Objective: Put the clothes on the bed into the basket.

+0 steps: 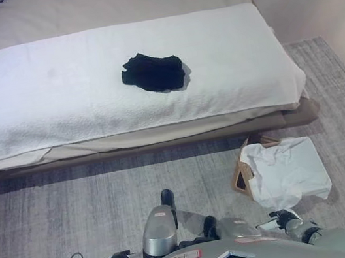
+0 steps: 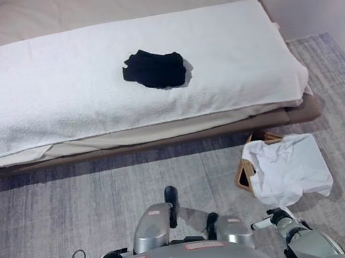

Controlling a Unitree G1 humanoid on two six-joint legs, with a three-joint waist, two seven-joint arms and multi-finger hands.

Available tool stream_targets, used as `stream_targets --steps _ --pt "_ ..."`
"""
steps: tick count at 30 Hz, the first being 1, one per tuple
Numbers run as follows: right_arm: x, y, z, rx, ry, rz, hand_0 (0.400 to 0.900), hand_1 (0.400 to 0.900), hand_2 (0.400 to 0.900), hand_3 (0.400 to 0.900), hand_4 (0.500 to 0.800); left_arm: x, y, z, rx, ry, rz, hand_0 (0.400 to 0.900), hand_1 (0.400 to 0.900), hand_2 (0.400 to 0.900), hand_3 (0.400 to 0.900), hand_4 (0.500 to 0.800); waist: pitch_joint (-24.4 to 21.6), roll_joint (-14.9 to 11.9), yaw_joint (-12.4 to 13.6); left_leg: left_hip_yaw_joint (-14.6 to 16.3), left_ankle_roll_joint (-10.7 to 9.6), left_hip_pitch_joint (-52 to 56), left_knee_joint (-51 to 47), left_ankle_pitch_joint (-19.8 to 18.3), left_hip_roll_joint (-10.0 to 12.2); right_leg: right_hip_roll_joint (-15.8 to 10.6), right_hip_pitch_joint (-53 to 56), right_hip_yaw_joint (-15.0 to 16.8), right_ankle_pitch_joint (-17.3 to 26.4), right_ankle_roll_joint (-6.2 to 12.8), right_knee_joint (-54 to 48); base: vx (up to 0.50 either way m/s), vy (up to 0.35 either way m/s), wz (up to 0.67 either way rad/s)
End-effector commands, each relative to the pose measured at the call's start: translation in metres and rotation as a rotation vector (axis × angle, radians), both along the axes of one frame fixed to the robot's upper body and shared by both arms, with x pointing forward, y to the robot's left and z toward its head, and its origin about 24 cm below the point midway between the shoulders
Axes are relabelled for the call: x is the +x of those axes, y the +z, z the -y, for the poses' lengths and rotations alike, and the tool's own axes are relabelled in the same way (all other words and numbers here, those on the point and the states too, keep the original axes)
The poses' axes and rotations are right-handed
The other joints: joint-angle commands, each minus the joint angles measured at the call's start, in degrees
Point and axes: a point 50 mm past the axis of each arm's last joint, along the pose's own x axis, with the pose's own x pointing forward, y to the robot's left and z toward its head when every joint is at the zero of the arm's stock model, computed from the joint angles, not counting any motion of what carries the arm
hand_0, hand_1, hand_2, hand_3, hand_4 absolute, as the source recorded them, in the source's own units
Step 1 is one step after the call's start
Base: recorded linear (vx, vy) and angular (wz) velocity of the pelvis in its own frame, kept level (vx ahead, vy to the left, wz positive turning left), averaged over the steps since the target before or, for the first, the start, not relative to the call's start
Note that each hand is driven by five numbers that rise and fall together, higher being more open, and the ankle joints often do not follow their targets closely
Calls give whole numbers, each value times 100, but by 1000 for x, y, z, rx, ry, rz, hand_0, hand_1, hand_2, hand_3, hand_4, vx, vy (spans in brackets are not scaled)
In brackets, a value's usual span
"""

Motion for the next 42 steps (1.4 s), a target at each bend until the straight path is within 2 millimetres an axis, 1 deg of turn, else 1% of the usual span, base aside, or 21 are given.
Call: stream_targets --steps 1,3,5,6,8,9,10,11,13,14,16,18,20,22,23,24,25,27,29,35,42 --pt "15 11 23 -87 33 63 900 900 900 900 800 -14 3 -14 69 -62 -47 900 900 900 900 800 -279 -191 110 -68 109 -254 -564 1162 -126 -359 947 132 789 1029 -462 352 234 23" --pt "26 13 21 -97 73 90 900 900 900 900 800 -5 6 -22 92 -80 -25 900 900 900 900 800 -229 -246 79 -89 276 -100 -699 1073 -307 -447 434 250 1262 1106 615 262 219 25" --pt "50 19 16 -113 137 162 900 900 900 900 800 4 9 -30 123 -95 0 900 900 900 900 800 -112 -190 -36 -245 348 149 -1019 1035 -402 -363 -168 414 1382 1079 1106 198 140 20" --pt "65 24 16 -122 157 206 900 900 900 900 800 6 11 -33 139 -98 16 900 900 900 900 800 -54 -149 -87 -308 334 243 -1149 995 -393 -331 -394 357 1292 1038 906 176 37 -1" --pt "90 34 14 -125 217 275 900 900 900 900 800 6 11 -34 146 -107 25 900 900 900 900 800 48 -84 -122 -343 244 395 -1206 903 -288 -504 -659 24 1382 1031 179 165 -69 4" --pt "100 39 14 -139 255 302 900 900 900 900 800 8 11 -34 147 -108 26 900 900 900 900 800 116 -73 -178 -388 218 503 -1206 848 -259 -561 -864 56 1575 1065 -100 199 -110 36" --pt "112 46 16 -169 275 336 900 900 900 900 800 14 12 -34 153 -120 44 900 900 900 900 800 253 -61 -284 -450 193 611 -1206 765 -249 -525 -1248 219 1846 1119 -458 202 -108 53" --pt "130 56 15 -198 312 377 900 900 900 900 800 20 13 -35 166 -127 56 900 900 900 900 800 385 -77 -355 -516 150 698 -1206 706 -241 -512 -1455 298 2024 1198 -640 146 -86 57" --pt "156 74 14 -257 373 465 900 900 900 900 800 31 15 -34 194 -122 91 900 900 900 900 800 498 -146 -428 -606 113 736 -1200 714 -259 -521 -1418 515 2077 1242 -660 80 -94 50" --pt "169 82 12 -271 378 507 900 900 900 900 800 35 15 -31 192 -101 111 900 900 900 900 800 519 -181 -376 -615 105 696 -1175 728 -258 -596 -1428 332 2158 1252 -644 78 -119 42" --pt "187 99 18 -326 386 556 900 900 900 900 800 33 13 -26 201 -90 109 900 900 900 900 800 453 -176 -379 -691 84 634 -1206 753 -255 -572 -1395 256 2202 1213 -688 88 -113 47" --pt "213 128 23 -392 420 656 900 900 900 900 800 24 10 -21 196 -82 88 900 900 900 900 800 383 -169 -358 -748 41 569 -1206 746 -235 -576 -1289 64 2268 1215 -881 97 -80 31" --pt "244 166 23 -439 461 779 900 900 900 900 800 20 8 -17 189 -64 83 900 900 900 900 800 355 -156 -335 -786 -8 432 -1206 772 -194 -549 -1278 -47 2291 1232 -1021 33 -53 8" --pt "268 196 17 -492 527 840 900 900 900 900 800 18 7 -14 184 -67 76 900 900 900 900 800 373 -169 -271 -788 -33 340 -1206 807 -165 -549 -1299 -99 2286 1250 -1037 11 -28 -2" --pt "283 220 13 -537 567 888 900 900 900 900 800 19 7 -12 179 -66 77 900 900 900 900 800 400 -175 -251 -802 -32 304 -1206 813 -160 -539 -1317 -100 2275 1240 -1035 0 0 0" --pt "283 220 13 -537 567 888 900 900 900 900 800 19 7 -12 179 -65 77 900 900 900 900 800 401 -174 -253 -803 -32 304 -1206 813 -160 -539 -1316 -101 2274 1240 -1035 0 0 0" --pt "303 256 10 -608 606 947 900 900 900 900 800 23 8 -12 185 -66 91 900 900 900 900 800 487 -167 -211 -829 -39 220 -1206 830 -161 -543 -1381 -106 2245 1224 -980 -49 14 7" --pt "318 284 4 -641 612 988 900 900 900 900 800 29 9 -15 192 -64 106 900 900 900 900 800 570 -146 -189 -867 -42 131 -1206 869 -178 -544 -1496 -99 2212 1196 -882 -57 32 7" --pt "326 304 2 -675 597 999 900 900 900 900 800 35 11 -17 200 -52 121 900 900 900 900 800 638 -127 -135 -904 -40 28 -1206 896 -197 -558 -1620 -91 2190 1173 -768 -46 35 6" --pt "336 360 9 -766 475 1062 900 900 900 900 800 43 13 -18 199 -24 155 900 900 900 900 800 812 -23 38 -1063 -34 -188 -1206 960 -260 -607 -1806 -156 2129 1149 -614 -15 17 11" --pt "338 401 14 -848 483 1101 900 900 900 900 800 49 15 -20 200 -6 184 900 900 900 900 800 1010 109 193 -1247 -23 -441 -1206 1040 -297 -625 -2104 -202 2024 1108 -331 -9 0 10"
